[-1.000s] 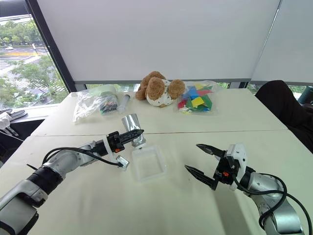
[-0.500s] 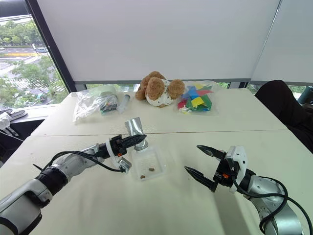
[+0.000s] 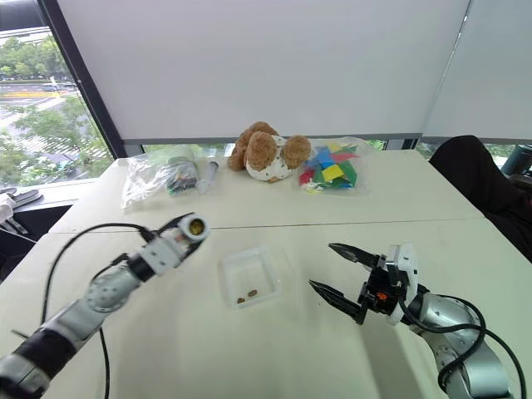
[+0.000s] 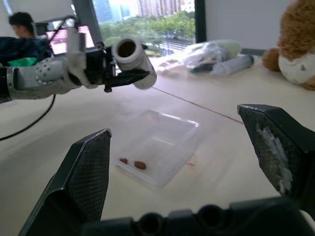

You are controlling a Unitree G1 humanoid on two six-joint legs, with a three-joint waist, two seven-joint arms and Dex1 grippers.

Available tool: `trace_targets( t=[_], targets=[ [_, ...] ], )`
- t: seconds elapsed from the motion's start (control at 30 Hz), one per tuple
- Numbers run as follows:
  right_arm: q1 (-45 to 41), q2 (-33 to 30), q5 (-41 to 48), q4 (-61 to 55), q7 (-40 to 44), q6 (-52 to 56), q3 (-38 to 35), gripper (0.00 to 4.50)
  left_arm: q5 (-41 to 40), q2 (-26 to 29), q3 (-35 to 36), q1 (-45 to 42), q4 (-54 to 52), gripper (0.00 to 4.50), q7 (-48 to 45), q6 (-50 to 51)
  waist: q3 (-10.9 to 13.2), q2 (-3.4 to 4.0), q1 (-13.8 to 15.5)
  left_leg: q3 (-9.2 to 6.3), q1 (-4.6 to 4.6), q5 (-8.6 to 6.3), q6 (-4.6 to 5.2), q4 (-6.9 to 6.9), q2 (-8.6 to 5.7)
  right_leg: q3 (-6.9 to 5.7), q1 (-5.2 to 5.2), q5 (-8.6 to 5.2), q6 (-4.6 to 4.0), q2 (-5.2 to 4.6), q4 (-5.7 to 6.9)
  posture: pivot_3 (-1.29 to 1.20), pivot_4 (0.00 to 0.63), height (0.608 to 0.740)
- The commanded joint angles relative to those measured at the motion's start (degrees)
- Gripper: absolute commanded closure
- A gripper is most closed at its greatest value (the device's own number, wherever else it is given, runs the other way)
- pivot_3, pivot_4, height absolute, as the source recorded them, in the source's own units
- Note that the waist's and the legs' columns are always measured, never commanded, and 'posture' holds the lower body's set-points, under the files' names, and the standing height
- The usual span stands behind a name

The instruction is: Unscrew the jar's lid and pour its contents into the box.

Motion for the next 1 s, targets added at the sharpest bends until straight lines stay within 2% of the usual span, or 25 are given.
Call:
trace_targets(
  t=[0.03,0.13,0.3,0.47,0.63,0.8,0.93,0.97,1.0],
  targets=[
    [-2.07,1.37,1.23,-0.82,2.89,-3.46,0.88,0.01,-17.84,-0.51,11.89,5.77,-6.35,2.39,-6.41,15.5,0.0,0.0,-0.16,0.0,0.01,0.0,0.0,0.01,0.0,0.0,0.01,0.0,0.0,0.0,0.0,0.0,0.15,0.74],
    [-3.37,2.95,1.25,-0.2,4.19,-5.87,1.51,0.01,-26.42,-2.88,21.46,9.71,-6.18,2.39,-8.14,23.64,0.0,0.0,-0.16,-0.02,0.02,0.0,0.01,0.02,0.0,0.0,0.01,0.0,0.0,0.03,0.02,0.0,0.15,0.74],
    [-3.79,3.88,1.09,0.81,7.25,-8.59,2.54,0.01,-26.44,-7.31,36.05,13.3,3.11,2.39,-7.7,19.8,-0.04,-0.06,-0.03,-0.02,0.02,-0.01,0.0,0.08,-0.02,-0.01,0.03,0.0,0.0,0.04,0.02,0.0,0.15,0.74],
    [-4.36,3.2,2.0,1.28,9.61,-8.11,3.34,0.01,-23.32,-11.52,40.54,13.34,8.4,2.39,-9.41,17.25,-0.07,-0.1,0.82,-0.04,0.02,-0.01,0.0,0.21,-0.04,-0.03,0.13,0.0,0.0,0.02,-0.01,0.0,0.15,0.74],
    [-4.63,2.54,1.53,1.55,10.39,-6.98,3.68,0.01,-18.59,-13.91,40.75,12.95,11.24,2.39,-10.13,14.72,-0.16,-0.17,1.33,-0.03,0.02,-0.03,0.01,0.33,-0.04,-0.02,0.19,0.01,-0.01,0.02,-0.01,0.0,0.15,0.74],
    [-4.38,2.5,1.1,1.46,9.91,-6.67,3.52,0.01,-17.84,-15.43,41.91,12.87,11.16,2.39,-11.78,14.96,-0.18,-0.15,1.32,-0.02,0.02,-0.03,0.0,0.33,-0.03,-0.01,0.18,0.0,-0.02,0.02,-0.01,0.0,0.15,0.74],
    [-3.69,1.95,1.0,0.72,9.36,-6.08,3.03,0.0,-17.53,-15.67,42.76,13.84,9.95,0.41,-13.04,15.89,-0.18,-0.15,1.28,-0.01,0.02,-0.04,0.01,0.33,-0.03,-0.01,0.18,0.0,-0.02,0.01,-0.02,0.0,0.15,0.74],
    [-3.57,1.86,1.0,0.57,9.28,-5.96,2.94,0.0,-17.37,-15.67,42.9,14.01,9.75,0.05,-13.24,16.04,-0.19,-0.16,1.27,-0.01,0.02,-0.05,0.02,0.33,-0.03,-0.01,0.17,0.0,-0.02,0.01,-0.02,0.0,0.15,0.74],
    [-3.01,1.28,1.16,0.22,9.16,-5.6,2.33,0.0,-17.58,-15.56,43.19,14.66,8.95,0.05,-13.76,16.56,-0.19,-0.16,1.27,-0.02,0.01,-0.05,0.02,0.33,-0.02,-0.01,0.17,0.0,-0.02,0.02,-0.02,0.0,0.15,0.74]
  ],
)
